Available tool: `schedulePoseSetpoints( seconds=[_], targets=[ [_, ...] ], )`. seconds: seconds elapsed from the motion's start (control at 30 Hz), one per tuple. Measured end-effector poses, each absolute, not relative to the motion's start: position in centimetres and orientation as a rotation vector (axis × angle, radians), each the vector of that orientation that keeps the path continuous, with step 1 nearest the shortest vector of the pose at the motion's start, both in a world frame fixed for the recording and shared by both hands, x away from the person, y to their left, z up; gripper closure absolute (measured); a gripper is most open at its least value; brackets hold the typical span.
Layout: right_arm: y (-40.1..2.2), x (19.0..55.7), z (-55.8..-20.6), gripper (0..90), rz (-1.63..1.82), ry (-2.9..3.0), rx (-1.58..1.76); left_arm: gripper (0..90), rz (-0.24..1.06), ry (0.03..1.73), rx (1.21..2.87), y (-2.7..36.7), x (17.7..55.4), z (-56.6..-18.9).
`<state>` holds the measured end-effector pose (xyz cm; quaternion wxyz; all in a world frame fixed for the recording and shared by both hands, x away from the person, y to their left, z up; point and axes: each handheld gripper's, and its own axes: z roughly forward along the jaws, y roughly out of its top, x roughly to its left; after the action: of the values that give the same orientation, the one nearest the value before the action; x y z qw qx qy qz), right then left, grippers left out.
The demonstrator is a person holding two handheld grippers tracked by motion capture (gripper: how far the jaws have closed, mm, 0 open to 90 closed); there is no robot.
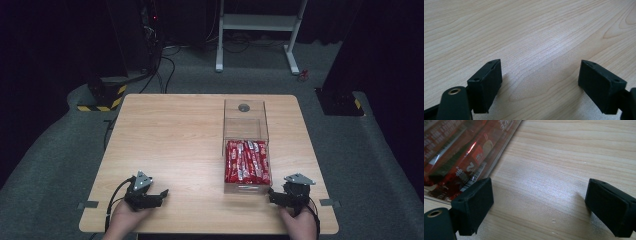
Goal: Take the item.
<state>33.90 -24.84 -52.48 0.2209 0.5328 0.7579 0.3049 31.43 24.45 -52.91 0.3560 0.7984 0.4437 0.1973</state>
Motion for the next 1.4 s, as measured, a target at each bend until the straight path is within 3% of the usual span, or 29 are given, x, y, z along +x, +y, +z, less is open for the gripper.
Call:
schedulePoseSetpoints(
  seconds=[0.4, 0.77, 1.07, 1.4],
  targets=[
    [-24.8, 33.9, -52.5, 8.1, 0.842, 2.103, 1.463, 20.4, 0.52, 1.163, 2.06, 24.4, 31.4, -52.8],
    [-24.8, 33.9, -52.5, 8.1, 0.851, 2.112, 1.457, 27.6, 0.494, 1.191, 2.084, 24.2, 31.3, -52.3],
    [-24.7, 33.9, -52.5, 8.3, 0.853, 2.115, 1.454, 31.7, 0.445, 1.199, 1.981, 24.0, 30.9, -51.4],
    [-24.7, 33.8, -52.5, 8.5, 0.854, 2.115, 1.455, 33.6, 0.516, 1.144, 1.947, 23.0, 30.4, -50.5]
  ],
)
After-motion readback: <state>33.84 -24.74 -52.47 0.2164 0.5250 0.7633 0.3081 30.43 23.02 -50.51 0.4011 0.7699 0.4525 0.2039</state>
